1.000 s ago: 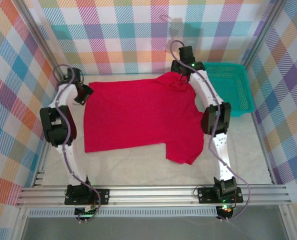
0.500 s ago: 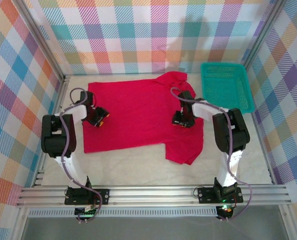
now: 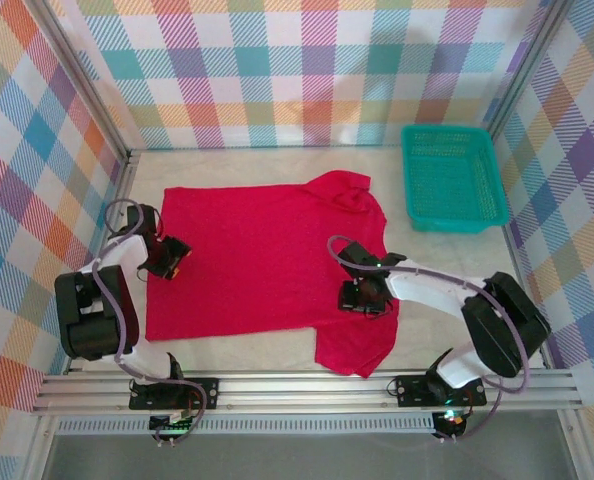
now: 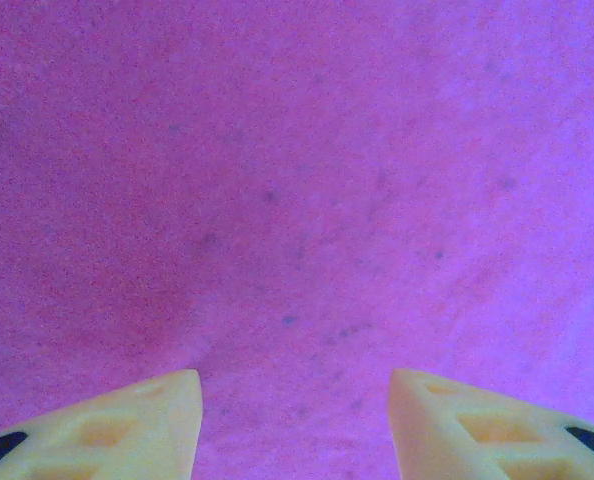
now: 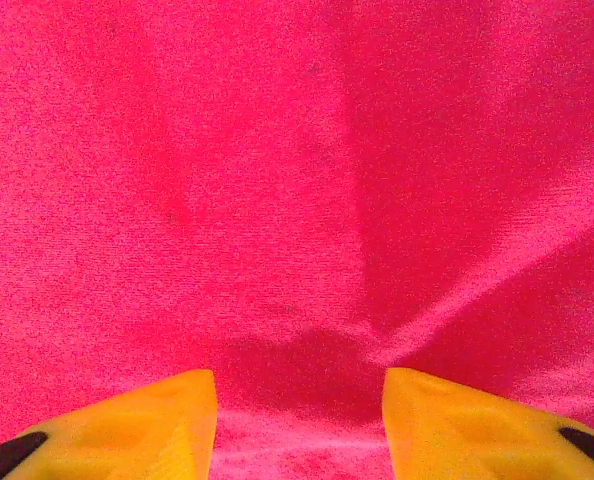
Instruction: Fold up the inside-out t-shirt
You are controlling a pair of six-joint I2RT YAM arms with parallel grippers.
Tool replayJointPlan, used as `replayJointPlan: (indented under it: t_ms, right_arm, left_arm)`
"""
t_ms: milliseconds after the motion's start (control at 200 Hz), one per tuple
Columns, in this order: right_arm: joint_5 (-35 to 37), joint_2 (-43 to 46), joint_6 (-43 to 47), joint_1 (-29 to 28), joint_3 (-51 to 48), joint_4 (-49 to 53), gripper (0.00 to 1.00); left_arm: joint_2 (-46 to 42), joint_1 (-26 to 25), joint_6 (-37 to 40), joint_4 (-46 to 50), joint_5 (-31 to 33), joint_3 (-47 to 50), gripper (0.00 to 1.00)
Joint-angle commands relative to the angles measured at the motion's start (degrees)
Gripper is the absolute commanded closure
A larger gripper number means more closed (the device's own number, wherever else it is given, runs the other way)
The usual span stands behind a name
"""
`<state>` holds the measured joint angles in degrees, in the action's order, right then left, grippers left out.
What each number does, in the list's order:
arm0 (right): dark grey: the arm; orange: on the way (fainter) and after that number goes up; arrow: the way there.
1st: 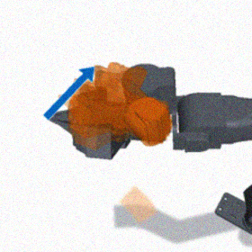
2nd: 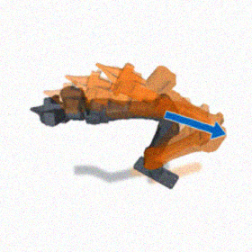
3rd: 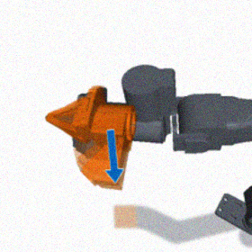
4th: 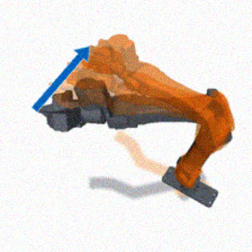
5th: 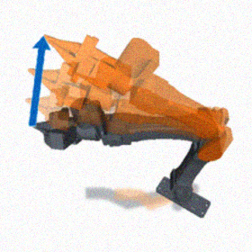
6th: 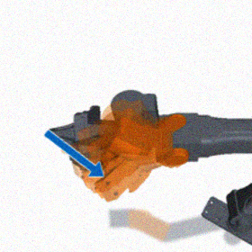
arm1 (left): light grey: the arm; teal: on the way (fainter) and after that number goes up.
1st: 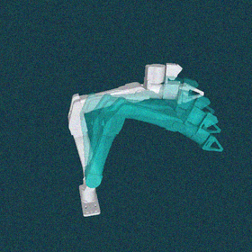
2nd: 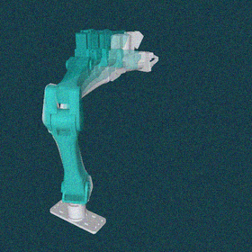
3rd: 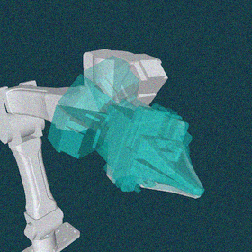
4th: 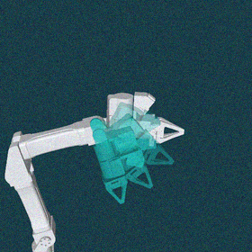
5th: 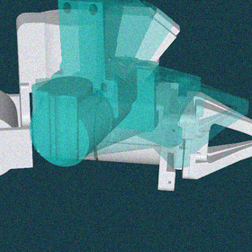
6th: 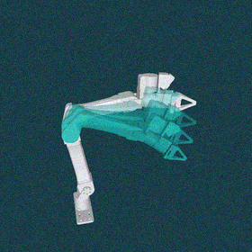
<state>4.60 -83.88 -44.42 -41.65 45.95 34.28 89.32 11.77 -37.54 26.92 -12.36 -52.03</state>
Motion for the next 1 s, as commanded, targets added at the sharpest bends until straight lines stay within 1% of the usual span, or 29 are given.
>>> replayJointPlan:
  t_ms: [0, 70, 170, 240, 350, 415, 530, 785, 995]
  right_arm:
    - [8.05, 2.61, 0.86, 0.7, 6.95, 3.26, 0.49]
    - [9.65, -0.61, 5.5, 3.42, 13.29, 0.47, 0.5]
    - [5.16, -9.71, 8.81, 9.82, 23.47, -2.56, 0.57]
    - [2.95, -18.01, 10.79, 12.66, 32.58, -3.17, 0.58]
    - [2.62, -31.62, 12.26, 15.37, 48.35, -0.41, 0.6]
    - [1.73, -38.99, 11.91, 16.77, 56.89, 2.5, 0.6]
    - [-0.18, -48.07, 11.18, 18.41, 69.03, 6.14, 0.59]
    - [-3.04, -57.48, 8.56, 18.88, 81.4, 8.54, 0.57]
    - [-3.18, -60.45, 6.34, 19.05, 83.52, 8.36, 0.58]
  left_arm:
    - [0.51, -0.23, 1.09, 1.39, 0.85, -3.65, 0.47]
    - [3.08, -1.22, 0.4, 1.22, 0.13, -6.13, 0.48]
    - [6.42, -3.14, -0.41, 1.09, -0.3, -9.48, 0.49]
    - [8.19, -4.77, -0.33, 1.6, 0.39, -11.8, 0.49]
    - [10.18, -6.51, -0.17, 2.35, 0.9, -14.15, 0.49]
    - [11.13, -6.89, -0.21, 2.26, 0.69, -14.71, 0.49]
    - [12.66, -7.28, -0.21, 2.44, -0.39, -15.69, 0.5]
    - [15.97, -7.9, 0.21, 2.9, -1.08, -17.93, 0.5]
    - [17.29, -8.25, 0.35, 3.29, -1.53, -19.75, 0.5]
